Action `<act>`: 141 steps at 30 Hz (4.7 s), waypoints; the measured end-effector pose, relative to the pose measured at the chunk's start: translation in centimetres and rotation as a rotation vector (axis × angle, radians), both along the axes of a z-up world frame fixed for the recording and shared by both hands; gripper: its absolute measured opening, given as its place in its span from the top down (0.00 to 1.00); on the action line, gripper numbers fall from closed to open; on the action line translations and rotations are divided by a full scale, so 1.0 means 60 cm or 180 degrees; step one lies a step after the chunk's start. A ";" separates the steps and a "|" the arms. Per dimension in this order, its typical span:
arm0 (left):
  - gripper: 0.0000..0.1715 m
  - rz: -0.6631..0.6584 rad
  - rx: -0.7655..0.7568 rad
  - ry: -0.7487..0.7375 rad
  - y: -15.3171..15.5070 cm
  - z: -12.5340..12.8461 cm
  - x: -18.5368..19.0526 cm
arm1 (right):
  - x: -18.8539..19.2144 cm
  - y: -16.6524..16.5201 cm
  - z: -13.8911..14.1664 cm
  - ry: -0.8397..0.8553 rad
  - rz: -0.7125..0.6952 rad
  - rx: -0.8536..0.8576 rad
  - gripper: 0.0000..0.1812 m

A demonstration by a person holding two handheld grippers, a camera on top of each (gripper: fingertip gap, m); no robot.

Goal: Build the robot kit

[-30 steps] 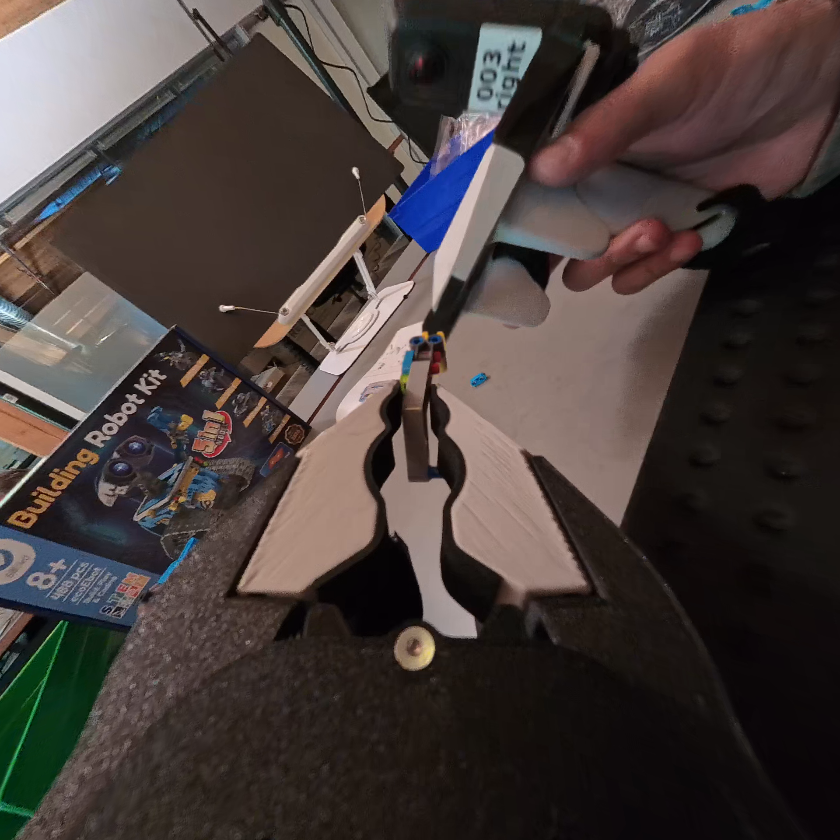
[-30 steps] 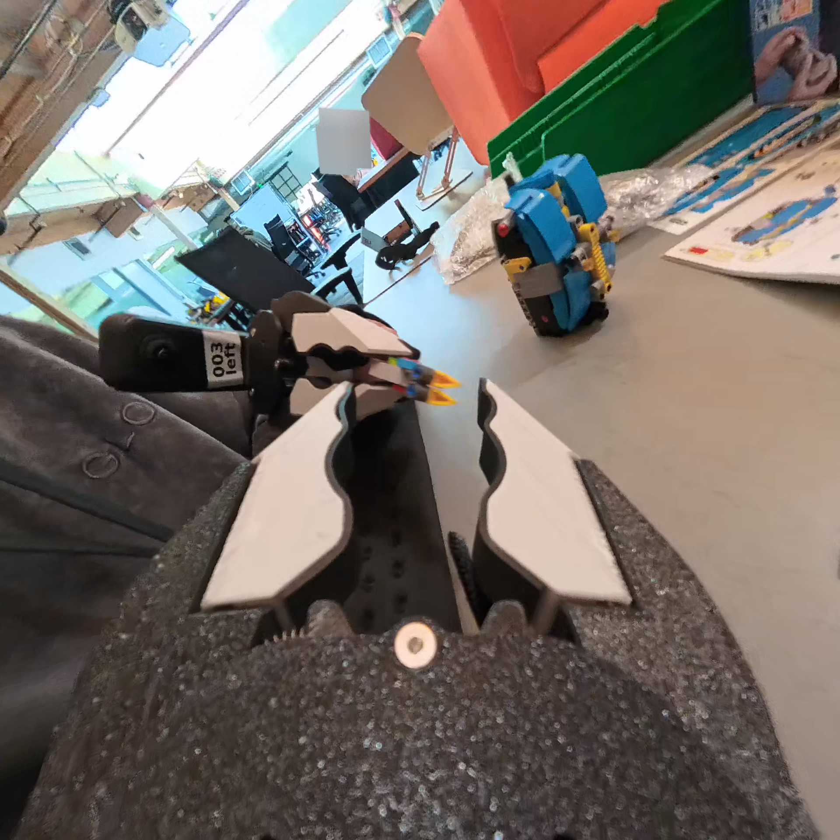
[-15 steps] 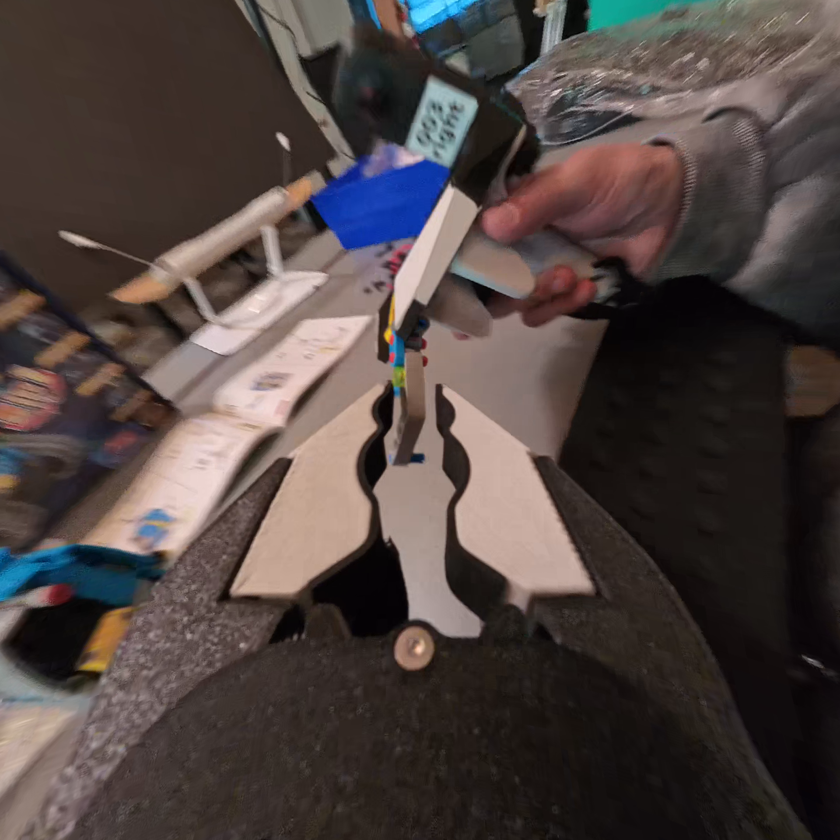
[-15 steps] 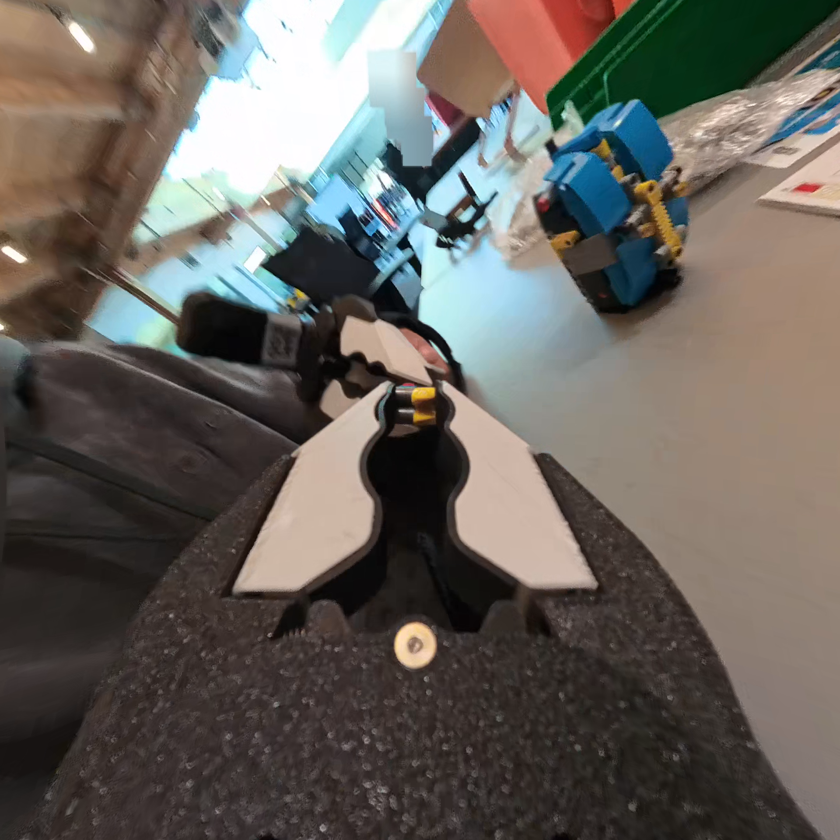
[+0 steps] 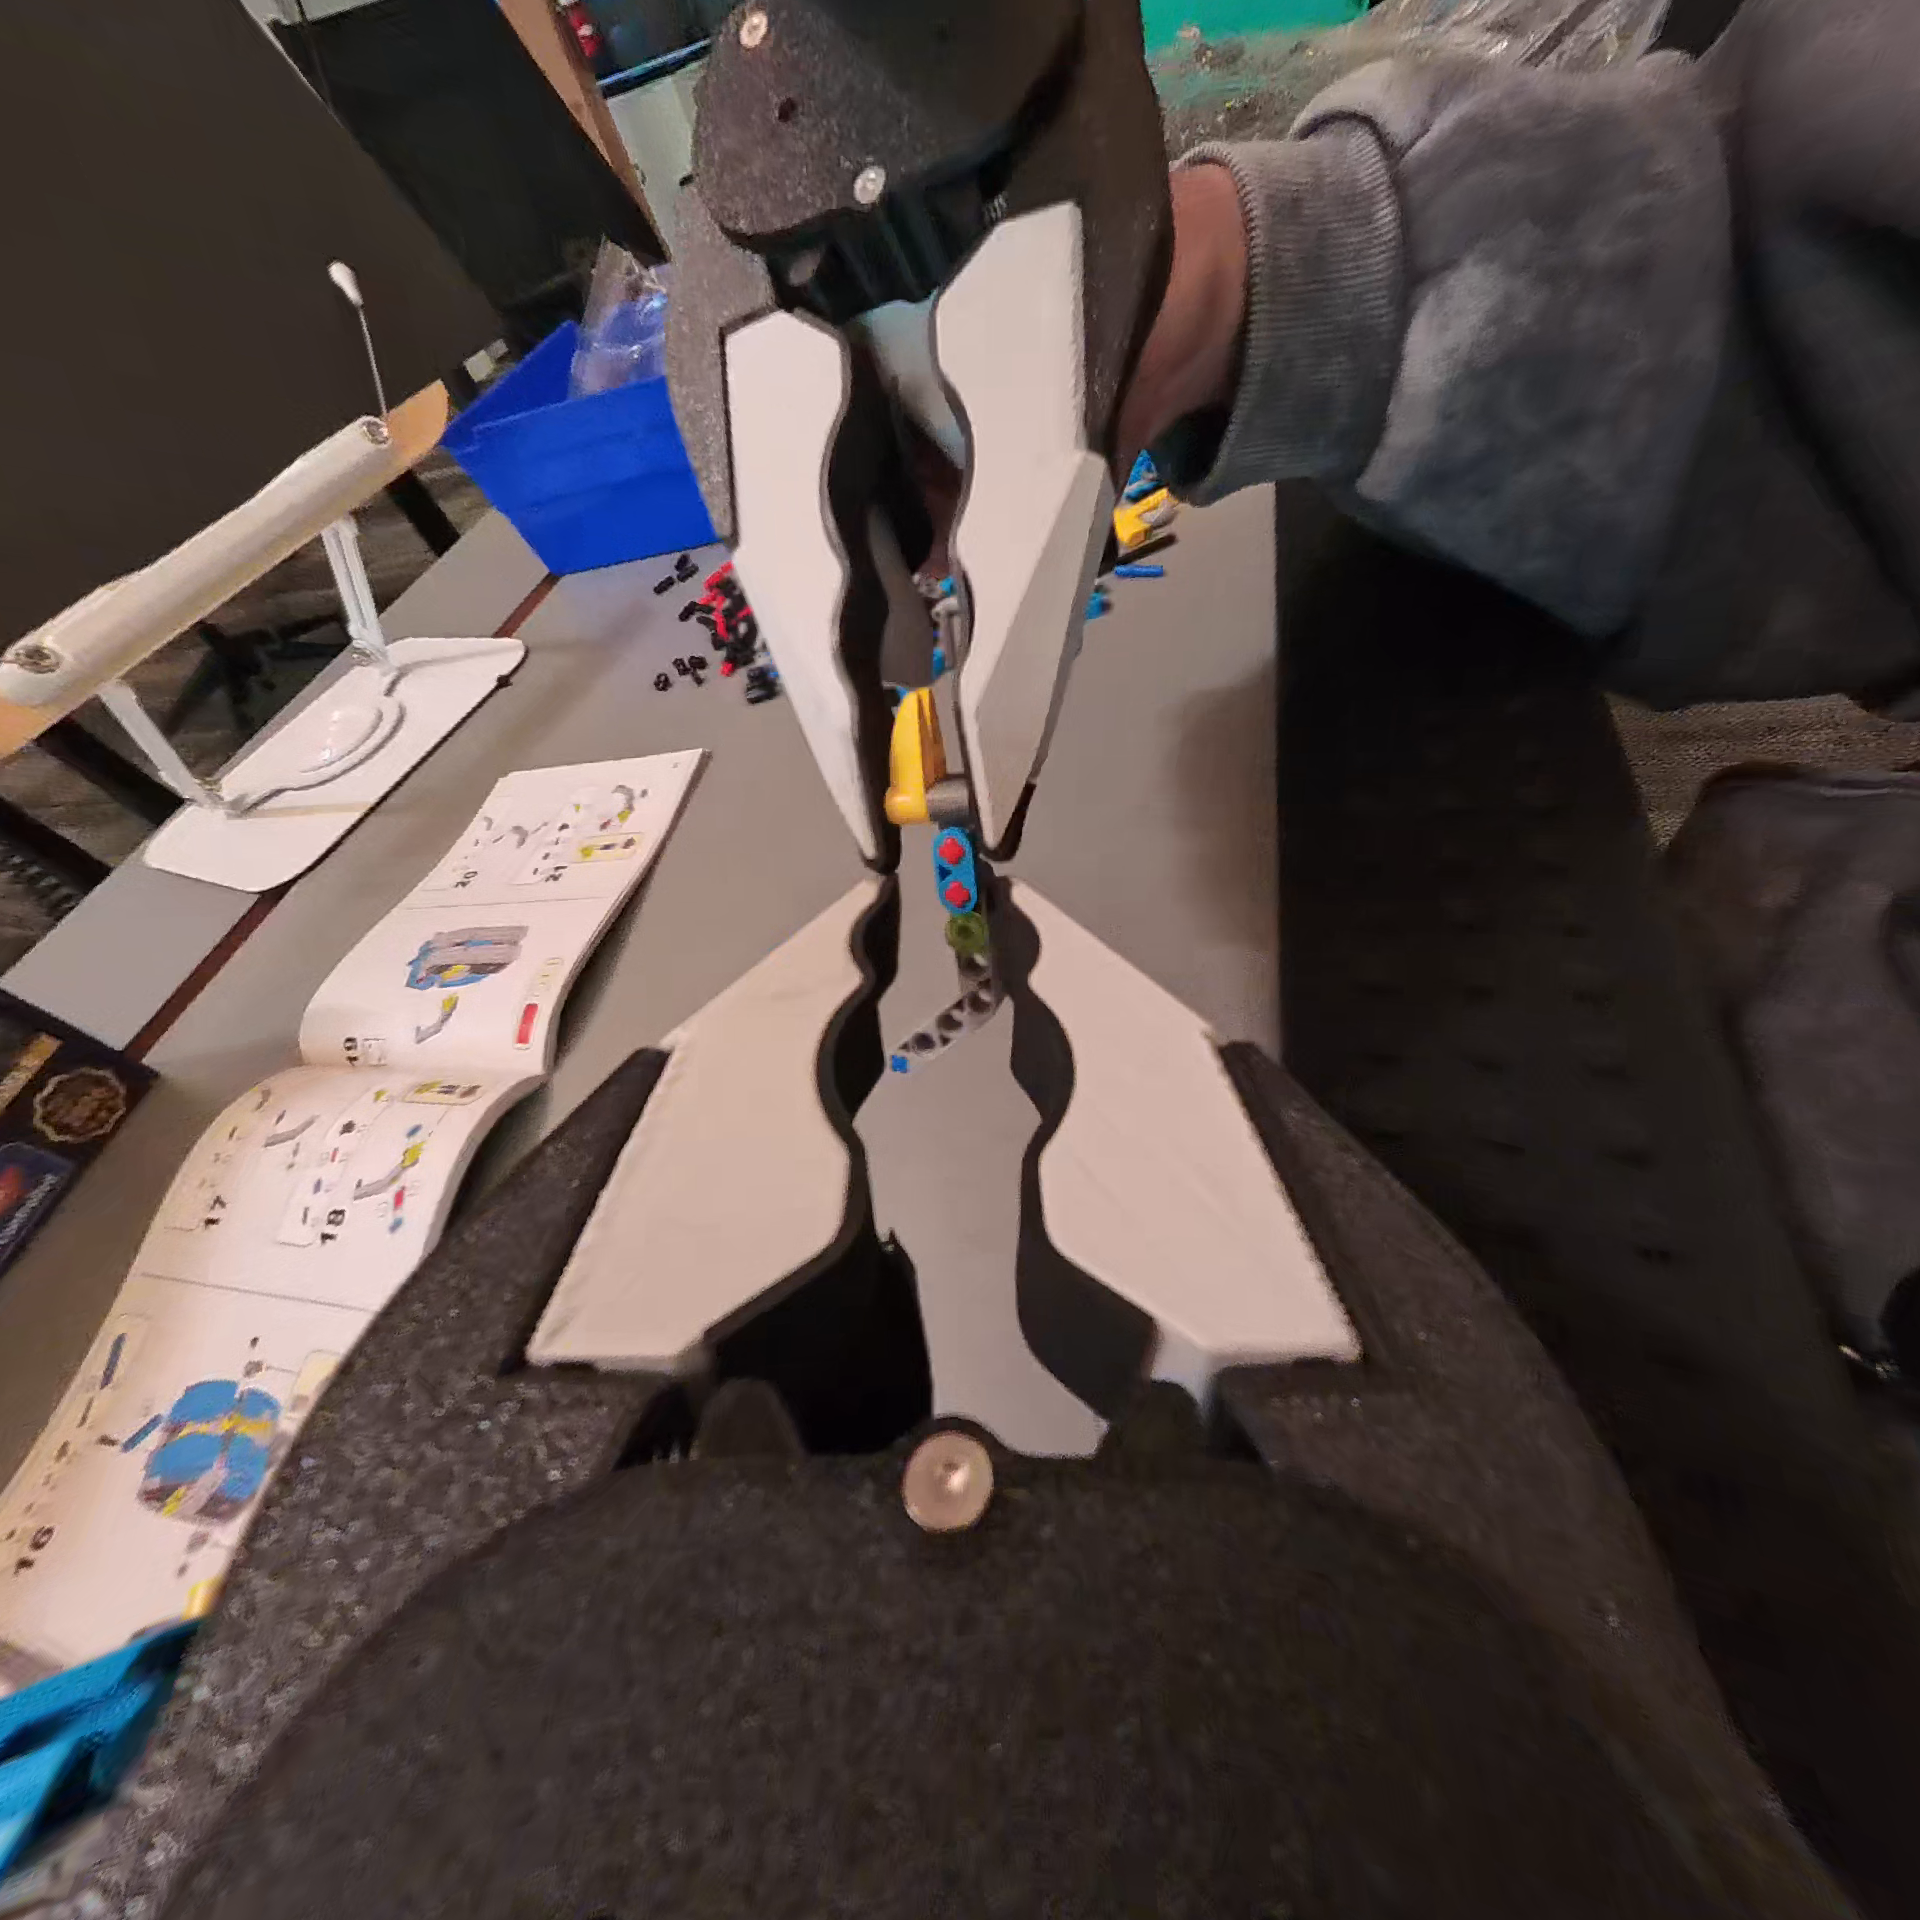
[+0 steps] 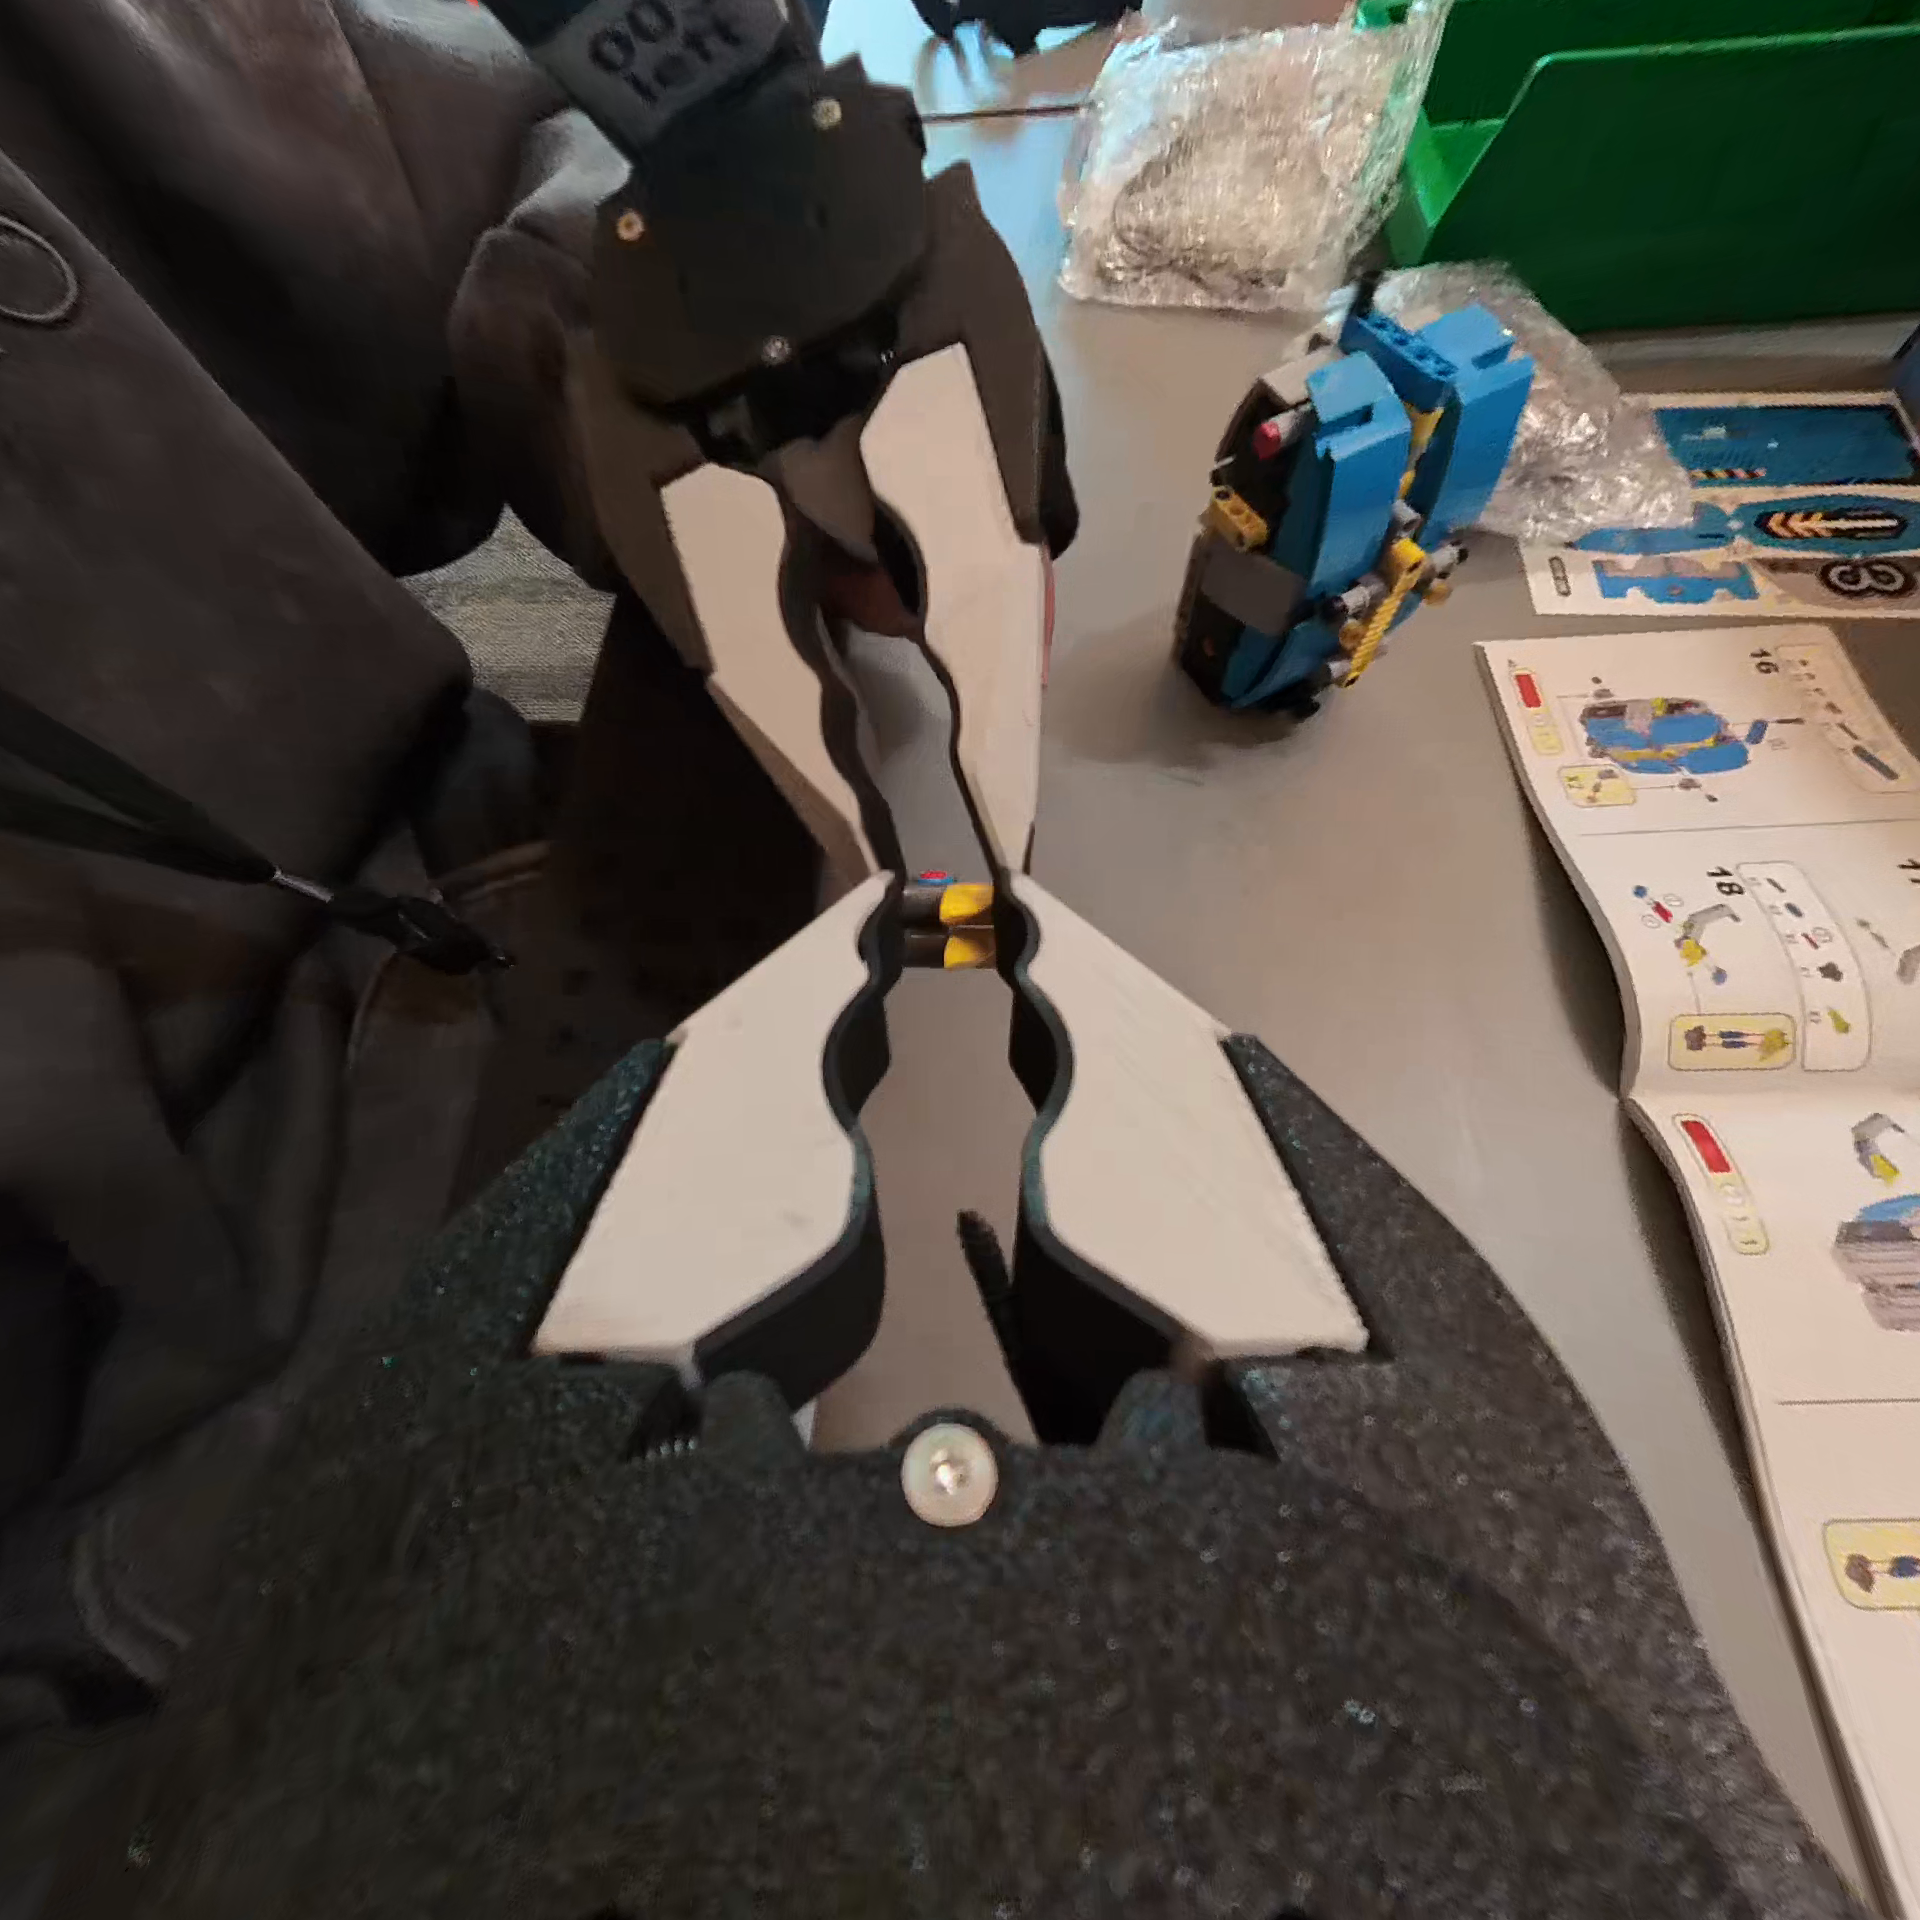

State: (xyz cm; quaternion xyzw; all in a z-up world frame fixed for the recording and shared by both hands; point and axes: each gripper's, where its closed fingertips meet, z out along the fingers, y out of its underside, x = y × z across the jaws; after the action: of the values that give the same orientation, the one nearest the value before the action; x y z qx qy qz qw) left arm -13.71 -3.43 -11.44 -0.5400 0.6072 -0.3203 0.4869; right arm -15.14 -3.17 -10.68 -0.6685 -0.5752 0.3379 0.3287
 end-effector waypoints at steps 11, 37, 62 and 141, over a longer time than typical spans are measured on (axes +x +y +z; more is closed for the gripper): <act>0.96 -0.0163 -0.0381 -0.0321 0.027 -0.015 0.017 | 0.134 0.135 -0.056 0.0074 -0.1103 -0.0246 0.84; 0.96 -0.0278 -0.0175 -0.0289 0.016 -0.059 0.003 | 0.134 0.134 -0.191 -0.0916 -0.1151 -0.0130 0.91; 0.96 -0.0357 -0.2624 -0.2184 0.084 0.084 -0.042 | -0.002 0.078 0.074 0.2333 -0.0918 -0.1062 0.96; 0.80 -0.0445 -0.3378 -0.1467 0.074 0.019 -0.014 | 0.001 0.098 -0.001 0.0032 -0.1506 0.2105 0.88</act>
State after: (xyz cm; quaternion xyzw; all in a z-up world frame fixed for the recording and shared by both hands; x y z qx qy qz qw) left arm -14.56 1.01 -10.33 -0.5851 0.2762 -0.7214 0.2469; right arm -15.05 2.74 -10.77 -0.6389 -0.4816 0.0531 0.5975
